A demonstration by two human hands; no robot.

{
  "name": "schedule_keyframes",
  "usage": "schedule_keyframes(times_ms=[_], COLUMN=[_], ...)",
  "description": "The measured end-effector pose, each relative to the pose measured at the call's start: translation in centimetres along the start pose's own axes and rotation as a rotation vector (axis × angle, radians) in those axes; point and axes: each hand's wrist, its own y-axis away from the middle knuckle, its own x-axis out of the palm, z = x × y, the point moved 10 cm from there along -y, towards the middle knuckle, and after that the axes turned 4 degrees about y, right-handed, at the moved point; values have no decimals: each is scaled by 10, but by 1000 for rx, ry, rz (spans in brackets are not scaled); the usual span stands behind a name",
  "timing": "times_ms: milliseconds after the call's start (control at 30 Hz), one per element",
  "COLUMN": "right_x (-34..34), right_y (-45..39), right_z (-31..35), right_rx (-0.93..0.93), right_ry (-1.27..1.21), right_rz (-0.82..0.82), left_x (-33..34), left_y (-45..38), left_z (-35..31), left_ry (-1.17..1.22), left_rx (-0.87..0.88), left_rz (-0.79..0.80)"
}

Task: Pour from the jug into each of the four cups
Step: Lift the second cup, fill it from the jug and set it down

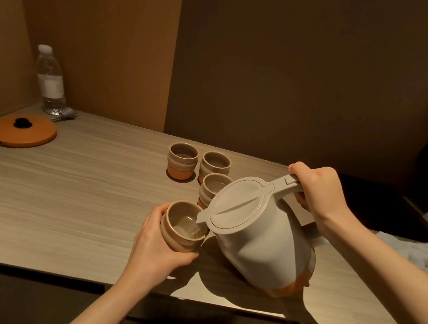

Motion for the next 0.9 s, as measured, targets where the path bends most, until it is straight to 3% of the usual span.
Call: schedule_keyframes(times_ms=[900], right_x=[-1], right_y=[3], right_z=[0], right_rx=[13], right_ry=[3], right_rz=[9], left_x=[2], left_y=[2], left_z=[-1], left_ry=[22], left_rx=[-12], left_rz=[1])
